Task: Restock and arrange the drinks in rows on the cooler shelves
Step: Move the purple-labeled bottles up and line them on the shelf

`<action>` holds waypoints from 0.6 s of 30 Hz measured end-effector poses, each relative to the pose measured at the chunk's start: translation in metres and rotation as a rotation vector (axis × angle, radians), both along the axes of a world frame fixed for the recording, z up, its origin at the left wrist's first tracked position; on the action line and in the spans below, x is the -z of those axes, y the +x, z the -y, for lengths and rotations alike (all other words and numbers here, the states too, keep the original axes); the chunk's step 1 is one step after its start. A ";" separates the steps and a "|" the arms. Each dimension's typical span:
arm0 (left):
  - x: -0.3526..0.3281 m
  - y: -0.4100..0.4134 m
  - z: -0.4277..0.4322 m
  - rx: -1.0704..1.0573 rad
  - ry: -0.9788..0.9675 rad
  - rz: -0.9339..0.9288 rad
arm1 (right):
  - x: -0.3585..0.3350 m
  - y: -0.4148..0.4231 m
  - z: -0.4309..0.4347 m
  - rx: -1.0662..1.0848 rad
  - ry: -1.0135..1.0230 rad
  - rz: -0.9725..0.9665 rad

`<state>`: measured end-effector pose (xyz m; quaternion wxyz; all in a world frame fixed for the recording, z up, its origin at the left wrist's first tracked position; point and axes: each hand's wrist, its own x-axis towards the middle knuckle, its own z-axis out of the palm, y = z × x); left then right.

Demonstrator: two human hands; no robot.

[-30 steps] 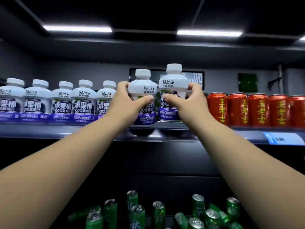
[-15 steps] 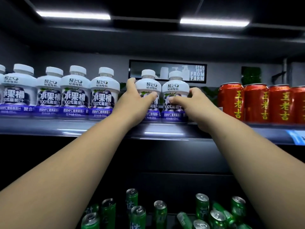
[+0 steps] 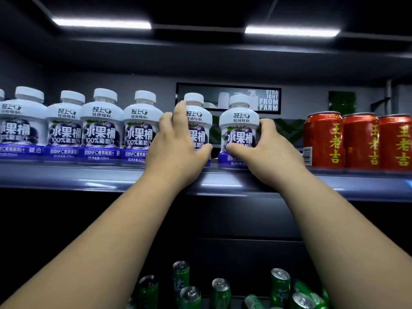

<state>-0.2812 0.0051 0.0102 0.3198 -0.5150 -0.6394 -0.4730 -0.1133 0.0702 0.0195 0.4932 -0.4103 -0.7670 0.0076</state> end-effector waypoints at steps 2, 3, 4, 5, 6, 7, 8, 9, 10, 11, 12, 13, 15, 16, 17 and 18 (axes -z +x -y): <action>0.001 -0.002 -0.001 0.007 0.021 -0.005 | 0.001 0.000 0.000 -0.006 0.016 0.011; 0.002 -0.003 -0.001 0.001 0.036 -0.021 | 0.001 0.000 0.000 -0.023 0.023 0.025; 0.003 -0.003 -0.002 -0.008 0.056 -0.041 | 0.002 0.000 0.000 -0.040 0.029 0.042; 0.004 -0.003 -0.002 -0.019 0.077 -0.054 | 0.002 -0.001 0.000 -0.046 0.036 0.058; 0.005 -0.003 -0.003 -0.028 0.094 -0.059 | 0.003 -0.001 0.001 -0.039 0.041 0.070; 0.006 -0.004 -0.004 -0.034 0.108 -0.060 | 0.003 -0.002 0.002 -0.023 0.047 0.074; 0.007 -0.005 -0.004 -0.036 0.119 -0.062 | 0.003 -0.002 0.003 -0.004 0.052 0.073; 0.007 -0.005 -0.004 -0.037 0.127 -0.067 | 0.004 -0.003 0.003 0.012 0.057 0.069; 0.007 -0.006 -0.005 -0.037 0.134 -0.073 | 0.004 -0.004 0.004 0.028 0.064 0.068; 0.007 -0.006 -0.005 -0.038 0.139 -0.079 | 0.005 -0.004 0.004 0.039 0.078 0.071; 0.008 -0.005 -0.005 -0.038 0.145 -0.085 | 0.005 -0.004 0.004 0.044 0.094 0.078; 0.008 -0.005 -0.005 -0.039 0.150 -0.092 | 0.006 -0.003 0.004 0.039 0.110 0.086; 0.008 -0.005 -0.004 -0.032 0.160 -0.099 | 0.007 -0.002 0.004 0.004 0.127 0.097; 0.008 -0.005 -0.004 -0.025 0.164 -0.097 | 0.007 -0.001 0.004 -0.015 0.130 0.098; 0.008 -0.005 -0.004 -0.016 0.167 -0.093 | 0.007 -0.001 0.003 -0.028 0.132 0.097; 0.008 -0.005 -0.004 -0.009 0.170 -0.088 | 0.007 0.000 0.002 -0.037 0.136 0.097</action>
